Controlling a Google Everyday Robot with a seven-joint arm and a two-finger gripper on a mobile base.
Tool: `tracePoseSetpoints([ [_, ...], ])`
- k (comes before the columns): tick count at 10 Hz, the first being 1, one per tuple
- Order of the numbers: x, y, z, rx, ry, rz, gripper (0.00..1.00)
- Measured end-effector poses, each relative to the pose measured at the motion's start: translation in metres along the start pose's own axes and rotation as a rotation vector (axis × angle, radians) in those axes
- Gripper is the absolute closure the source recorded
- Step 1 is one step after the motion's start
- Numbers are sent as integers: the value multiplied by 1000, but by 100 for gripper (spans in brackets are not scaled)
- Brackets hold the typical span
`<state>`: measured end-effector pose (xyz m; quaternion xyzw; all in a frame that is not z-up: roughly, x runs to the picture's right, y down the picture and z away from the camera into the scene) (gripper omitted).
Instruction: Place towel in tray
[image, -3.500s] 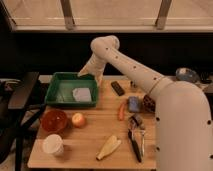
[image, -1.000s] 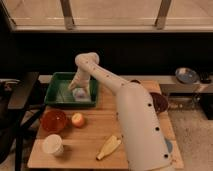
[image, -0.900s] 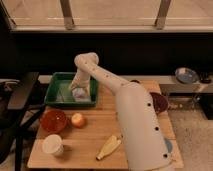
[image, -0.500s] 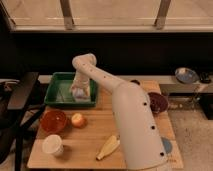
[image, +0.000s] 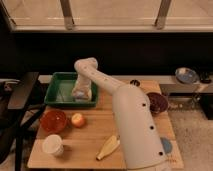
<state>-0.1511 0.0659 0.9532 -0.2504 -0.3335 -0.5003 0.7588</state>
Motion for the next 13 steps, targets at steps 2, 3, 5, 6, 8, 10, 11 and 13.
tracePoseSetpoints([
  [2, -1, 3, 1, -9, -10, 2, 57],
  [3, -1, 4, -1, -13, -10, 2, 67],
  [5, -1, 3, -1, -10, -9, 0, 87],
  [6, -2, 3, 0, -14, -4, 3, 97],
  [8, -2, 6, -2, -20, 24, 27, 100],
  [10, -4, 1, -19, 6, 93, 45, 100],
  [11, -5, -2, -36, 37, 136, 52, 100],
  [13, -7, -13, -78, 105, 221, 54, 100],
])
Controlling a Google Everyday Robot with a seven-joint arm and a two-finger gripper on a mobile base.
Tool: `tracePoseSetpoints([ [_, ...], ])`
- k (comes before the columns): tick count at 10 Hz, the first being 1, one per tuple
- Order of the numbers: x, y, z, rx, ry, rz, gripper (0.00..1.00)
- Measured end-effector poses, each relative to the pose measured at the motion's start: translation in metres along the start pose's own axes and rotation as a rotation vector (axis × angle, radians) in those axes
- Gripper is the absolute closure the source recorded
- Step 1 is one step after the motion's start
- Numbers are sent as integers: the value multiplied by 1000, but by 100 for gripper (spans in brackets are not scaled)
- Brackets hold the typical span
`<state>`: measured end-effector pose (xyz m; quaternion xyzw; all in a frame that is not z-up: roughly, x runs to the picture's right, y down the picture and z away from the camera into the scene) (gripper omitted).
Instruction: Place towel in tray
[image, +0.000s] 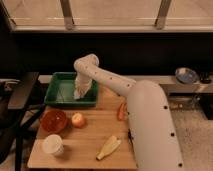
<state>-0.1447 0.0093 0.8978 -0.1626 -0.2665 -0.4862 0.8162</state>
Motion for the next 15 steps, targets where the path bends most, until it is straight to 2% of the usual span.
tracePoseSetpoints([
  [3, 14, -20, -54, 106, 90, -1, 100],
  [5, 22, -24, -76, 155, 115, 10, 100],
  [6, 26, -23, -81, 180, 114, 19, 100],
  [8, 30, -13, -77, 234, 61, 55, 100],
  [11, 26, -3, -54, 263, -33, 99, 99],
  [12, 25, 0, -46, 269, -58, 113, 94],
  [13, 23, 4, -32, 270, -90, 126, 81],
  [14, 22, 5, -26, 268, -104, 130, 74],
  [15, 20, 8, -12, 260, -129, 138, 64],
])
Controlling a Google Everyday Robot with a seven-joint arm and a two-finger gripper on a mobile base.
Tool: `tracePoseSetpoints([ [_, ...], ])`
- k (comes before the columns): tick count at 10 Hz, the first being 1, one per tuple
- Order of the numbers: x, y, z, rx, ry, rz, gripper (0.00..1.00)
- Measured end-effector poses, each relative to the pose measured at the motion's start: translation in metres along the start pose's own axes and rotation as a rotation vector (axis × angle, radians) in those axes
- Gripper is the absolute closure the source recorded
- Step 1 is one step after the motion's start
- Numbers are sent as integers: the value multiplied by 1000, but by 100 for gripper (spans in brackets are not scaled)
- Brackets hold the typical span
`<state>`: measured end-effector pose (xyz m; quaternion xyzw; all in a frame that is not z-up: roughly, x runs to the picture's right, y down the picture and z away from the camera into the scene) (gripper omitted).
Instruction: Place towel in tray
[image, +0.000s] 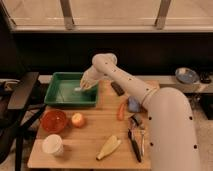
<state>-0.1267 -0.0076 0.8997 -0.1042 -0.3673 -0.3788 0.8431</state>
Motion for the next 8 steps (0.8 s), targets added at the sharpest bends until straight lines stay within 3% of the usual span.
tracePoseSetpoints([
  [3, -1, 19, 34, -41, -62, 31, 33],
  [5, -6, 20, 40, -69, -69, 30, 29],
  [8, -6, 21, 38, -73, -63, 31, 29],
])
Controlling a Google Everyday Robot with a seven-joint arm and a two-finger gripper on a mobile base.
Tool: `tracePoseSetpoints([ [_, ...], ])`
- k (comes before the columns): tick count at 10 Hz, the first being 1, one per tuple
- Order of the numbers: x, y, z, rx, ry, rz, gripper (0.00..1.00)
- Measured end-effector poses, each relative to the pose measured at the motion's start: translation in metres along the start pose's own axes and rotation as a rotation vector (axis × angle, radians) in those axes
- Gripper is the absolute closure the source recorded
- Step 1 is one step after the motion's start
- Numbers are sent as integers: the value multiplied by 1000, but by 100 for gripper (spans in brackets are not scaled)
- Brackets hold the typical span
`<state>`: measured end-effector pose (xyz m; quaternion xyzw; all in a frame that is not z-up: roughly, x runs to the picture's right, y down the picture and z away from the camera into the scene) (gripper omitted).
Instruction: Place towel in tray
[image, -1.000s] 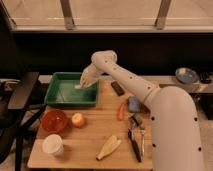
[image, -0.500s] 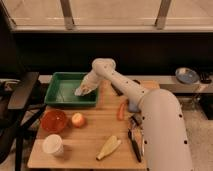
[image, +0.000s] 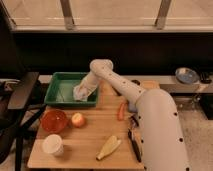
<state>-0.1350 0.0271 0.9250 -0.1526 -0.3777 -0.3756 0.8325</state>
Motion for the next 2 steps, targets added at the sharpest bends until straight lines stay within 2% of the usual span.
tracePoseSetpoints([
  [2, -2, -2, 1, -1, -2, -3, 29],
])
